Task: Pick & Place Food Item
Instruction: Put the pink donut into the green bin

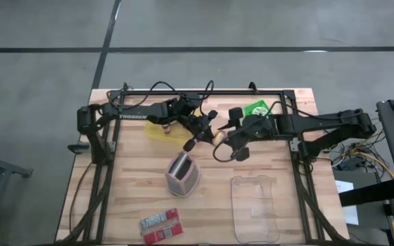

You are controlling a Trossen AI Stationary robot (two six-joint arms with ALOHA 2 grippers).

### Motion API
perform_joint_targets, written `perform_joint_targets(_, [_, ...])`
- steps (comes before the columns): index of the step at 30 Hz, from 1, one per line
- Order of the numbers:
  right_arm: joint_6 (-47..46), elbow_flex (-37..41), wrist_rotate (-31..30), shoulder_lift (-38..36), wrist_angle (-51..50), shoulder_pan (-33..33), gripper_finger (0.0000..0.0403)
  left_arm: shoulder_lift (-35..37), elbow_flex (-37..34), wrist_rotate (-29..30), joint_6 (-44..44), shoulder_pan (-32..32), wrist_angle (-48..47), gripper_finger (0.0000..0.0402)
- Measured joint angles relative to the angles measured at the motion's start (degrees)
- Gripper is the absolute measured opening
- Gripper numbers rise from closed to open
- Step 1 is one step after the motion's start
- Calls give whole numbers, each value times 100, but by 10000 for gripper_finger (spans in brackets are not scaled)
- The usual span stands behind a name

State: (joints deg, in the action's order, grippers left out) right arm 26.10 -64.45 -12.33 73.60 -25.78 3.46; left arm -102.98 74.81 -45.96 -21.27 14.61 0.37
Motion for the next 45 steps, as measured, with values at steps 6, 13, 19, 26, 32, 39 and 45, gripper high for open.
perform_joint_targets(6, [-108, 173, 203, -2, 45, 0, 161, 0, -1, -58, -90, 7, -25, 0])
perform_joint_targets(13, [-386, 501, 236, -1, 90, 1, 26, -1, -5, -40, -141, 12, -34, 3])
perform_joint_targets(19, [-914, 750, 115, -11, 240, 4, 13, -7, -5, -11, -147, 17, -42, 17])
perform_joint_targets(26, [-1200, 835, -340, -34, 219, 7, 10, -4, -5, 27, -169, 28, -25, 43])
perform_joint_targets(32, [-1223, 852, -428, -141, 196, 51, 10, 12, -3, 231, -102, 33, -70, 77])
perform_joint_targets(39, [-1289, 863, -440, -337, 129, 107, 9, 28, 61, 339, -56, 35, -68, 163])
perform_joint_targets(45, [-1440, 869, -728, -423, -29, 103, 9, 254, 93, 635, -3, 37, -154, 246])
